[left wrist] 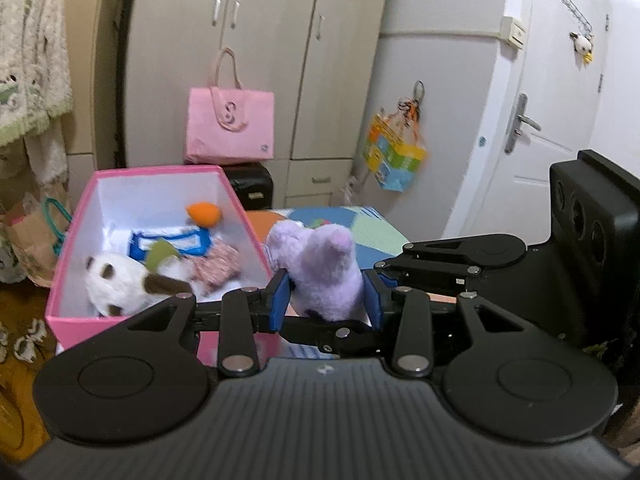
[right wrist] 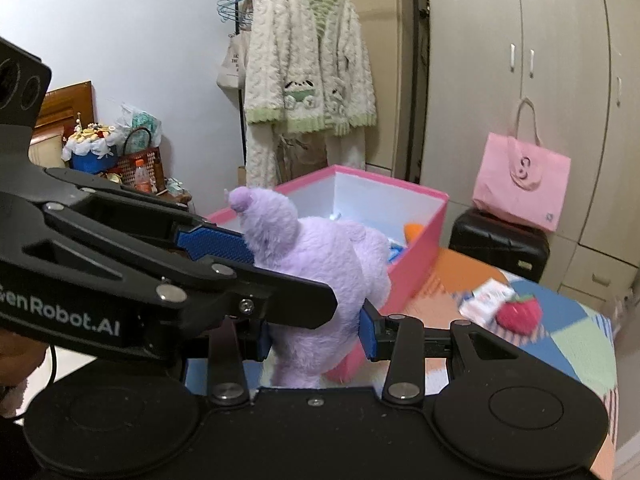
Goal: Organize soft objects
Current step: 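Lift and carry the bunny plush over the pink box with the left tool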
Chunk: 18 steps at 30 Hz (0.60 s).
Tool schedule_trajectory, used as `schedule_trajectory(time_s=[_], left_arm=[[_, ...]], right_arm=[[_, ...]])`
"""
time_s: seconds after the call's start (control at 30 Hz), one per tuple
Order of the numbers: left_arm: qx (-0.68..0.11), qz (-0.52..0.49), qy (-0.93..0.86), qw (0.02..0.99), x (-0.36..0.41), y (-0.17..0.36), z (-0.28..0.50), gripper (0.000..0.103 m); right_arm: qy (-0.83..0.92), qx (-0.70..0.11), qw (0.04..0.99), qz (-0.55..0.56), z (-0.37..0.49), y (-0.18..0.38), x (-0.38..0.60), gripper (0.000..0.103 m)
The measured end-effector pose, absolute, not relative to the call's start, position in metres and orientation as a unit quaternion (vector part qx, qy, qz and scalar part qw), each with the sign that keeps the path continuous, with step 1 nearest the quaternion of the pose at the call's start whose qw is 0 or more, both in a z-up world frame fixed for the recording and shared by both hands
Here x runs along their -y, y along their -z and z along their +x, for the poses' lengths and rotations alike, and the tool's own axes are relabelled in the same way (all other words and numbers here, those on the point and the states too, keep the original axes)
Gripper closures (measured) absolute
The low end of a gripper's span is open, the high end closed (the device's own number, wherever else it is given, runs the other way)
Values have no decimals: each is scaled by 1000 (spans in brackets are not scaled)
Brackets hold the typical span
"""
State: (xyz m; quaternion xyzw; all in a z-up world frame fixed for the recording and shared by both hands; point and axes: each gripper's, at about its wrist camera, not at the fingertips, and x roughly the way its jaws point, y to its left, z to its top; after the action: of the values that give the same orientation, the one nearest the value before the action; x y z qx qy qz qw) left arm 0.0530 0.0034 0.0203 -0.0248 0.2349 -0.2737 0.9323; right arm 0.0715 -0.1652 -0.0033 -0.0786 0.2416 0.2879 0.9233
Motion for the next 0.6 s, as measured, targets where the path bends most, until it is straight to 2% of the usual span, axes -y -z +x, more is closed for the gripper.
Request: schedule_trajectory(time_s=[0.33, 0.6], left_arm=[[-225, -36, 245, 942, -33, -33, 100, 65], [-256, -68, 229, 937, -52, -17, 147, 65]], right_arm=[[-303, -233, 922, -68, 123, -9, 134, 56], [-310, -253, 914, -65, 167, 1, 113, 56]])
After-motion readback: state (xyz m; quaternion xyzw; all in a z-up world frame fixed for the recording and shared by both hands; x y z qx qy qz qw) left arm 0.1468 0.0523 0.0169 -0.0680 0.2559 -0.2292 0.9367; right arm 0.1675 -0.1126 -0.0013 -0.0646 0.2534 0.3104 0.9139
